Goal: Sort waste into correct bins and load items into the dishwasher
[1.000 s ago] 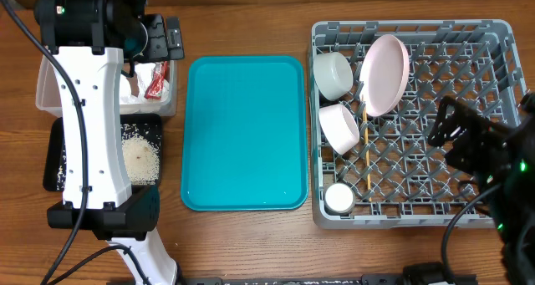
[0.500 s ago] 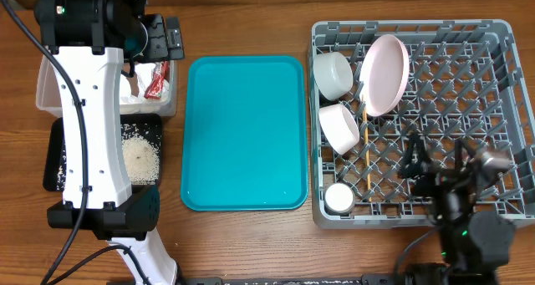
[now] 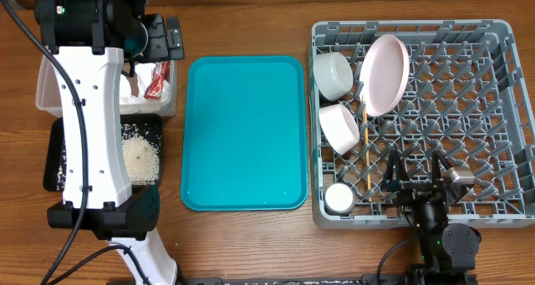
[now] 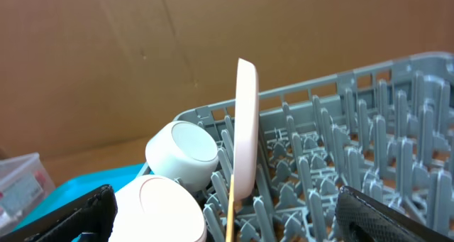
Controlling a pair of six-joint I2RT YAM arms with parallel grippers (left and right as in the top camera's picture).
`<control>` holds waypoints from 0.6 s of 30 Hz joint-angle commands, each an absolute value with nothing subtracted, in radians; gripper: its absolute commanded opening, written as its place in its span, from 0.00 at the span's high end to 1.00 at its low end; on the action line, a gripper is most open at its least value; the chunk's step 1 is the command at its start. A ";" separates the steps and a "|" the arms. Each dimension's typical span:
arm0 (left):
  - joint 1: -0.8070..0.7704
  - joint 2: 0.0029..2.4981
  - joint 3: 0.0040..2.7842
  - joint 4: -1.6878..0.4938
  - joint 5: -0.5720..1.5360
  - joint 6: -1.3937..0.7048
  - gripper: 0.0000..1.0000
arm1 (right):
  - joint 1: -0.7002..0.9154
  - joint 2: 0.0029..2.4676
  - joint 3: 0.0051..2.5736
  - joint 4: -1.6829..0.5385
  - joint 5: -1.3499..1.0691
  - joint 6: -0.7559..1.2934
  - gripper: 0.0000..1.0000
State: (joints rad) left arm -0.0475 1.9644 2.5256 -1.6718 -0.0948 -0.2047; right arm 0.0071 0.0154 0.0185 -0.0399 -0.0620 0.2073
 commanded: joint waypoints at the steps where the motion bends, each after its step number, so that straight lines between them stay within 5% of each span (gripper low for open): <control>1: -0.046 1.943 2.546 -1.668 -0.104 -0.214 0.00 | 0.004 0.003 0.008 -0.034 -0.082 0.115 0.00; 18: -0.046 1.943 2.546 -1.668 -0.104 -0.214 0.00 | 0.004 0.003 0.008 -0.077 -0.072 0.104 0.00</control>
State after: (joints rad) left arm -0.0475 1.9644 2.5256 -1.6718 -0.0952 -0.2047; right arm 0.0071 0.0147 0.0185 -0.0818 -0.0738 0.1108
